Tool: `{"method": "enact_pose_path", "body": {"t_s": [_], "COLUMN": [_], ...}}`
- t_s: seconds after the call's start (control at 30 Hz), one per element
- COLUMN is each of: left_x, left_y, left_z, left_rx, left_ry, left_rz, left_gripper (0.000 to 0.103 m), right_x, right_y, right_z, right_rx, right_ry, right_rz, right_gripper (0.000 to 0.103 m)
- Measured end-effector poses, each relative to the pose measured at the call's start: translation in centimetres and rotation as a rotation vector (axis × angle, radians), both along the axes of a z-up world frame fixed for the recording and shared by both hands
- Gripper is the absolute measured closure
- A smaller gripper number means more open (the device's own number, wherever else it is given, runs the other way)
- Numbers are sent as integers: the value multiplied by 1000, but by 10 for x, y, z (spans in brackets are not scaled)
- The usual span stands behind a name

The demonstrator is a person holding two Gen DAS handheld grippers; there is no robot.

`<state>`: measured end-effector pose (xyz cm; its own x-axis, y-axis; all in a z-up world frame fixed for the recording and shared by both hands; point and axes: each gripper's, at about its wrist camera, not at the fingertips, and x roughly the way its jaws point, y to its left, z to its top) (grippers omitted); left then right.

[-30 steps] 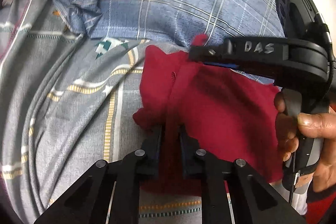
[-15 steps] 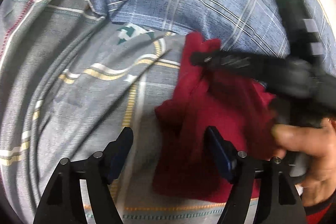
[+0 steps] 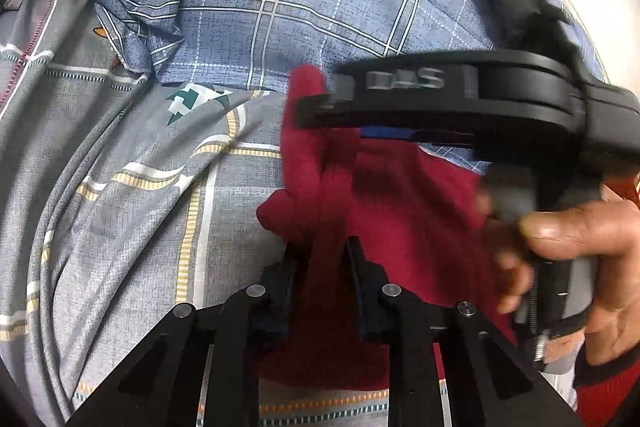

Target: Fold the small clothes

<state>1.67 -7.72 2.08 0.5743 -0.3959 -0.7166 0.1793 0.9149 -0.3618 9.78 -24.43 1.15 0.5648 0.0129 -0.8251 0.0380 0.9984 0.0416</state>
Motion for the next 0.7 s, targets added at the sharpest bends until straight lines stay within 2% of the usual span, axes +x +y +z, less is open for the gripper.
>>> {"method": "enact_pose_path", "body": {"t_s": [0.03, 0.07, 0.13, 0.2, 0.23, 0.27, 0.3, 0.37, 0.53, 0.7], "left_x": [-1, 0, 0, 2, 4, 3, 2, -5, -32, -56], "left_y": [-1, -1, -1, 0, 0, 0, -1, -6, -43, -111], "left_z": [1, 0, -1, -1, -1, 2, 5, 17, 49, 68], "left_rx": [0, 1, 3, -1, -8, -18, -24, -25, -52, -14], "left_ry": [1, 3, 9, 17, 19, 19, 14, -18, -90, -121], "left_rz": [-1, -1, 0, 4, 4, 0, -6, -33, -126, -240], "left_gripper": [83, 84, 84, 84, 84, 85, 85, 86, 87, 87], "right_x": [7, 11, 24, 32, 35, 34, 32, 16, -40, -102], "right_y": [5, 9, 20, 24, 26, 25, 23, 12, -20, -56], "right_z": [-5, -9, -22, -32, -38, -41, -41, -27, 34, 84], "right_rx": [-5, -11, -40, -74, -110, -148, -162, -114, -22, -3], "right_ry": [24, 40, 89, 103, 102, 96, 87, 33, -105, -182], "right_rz": [7, 17, 40, 42, 36, 18, 9, 6, -6, -42], "right_gripper": [46, 35, 31, 32, 42, 65, 72, 84, 87, 88]}}
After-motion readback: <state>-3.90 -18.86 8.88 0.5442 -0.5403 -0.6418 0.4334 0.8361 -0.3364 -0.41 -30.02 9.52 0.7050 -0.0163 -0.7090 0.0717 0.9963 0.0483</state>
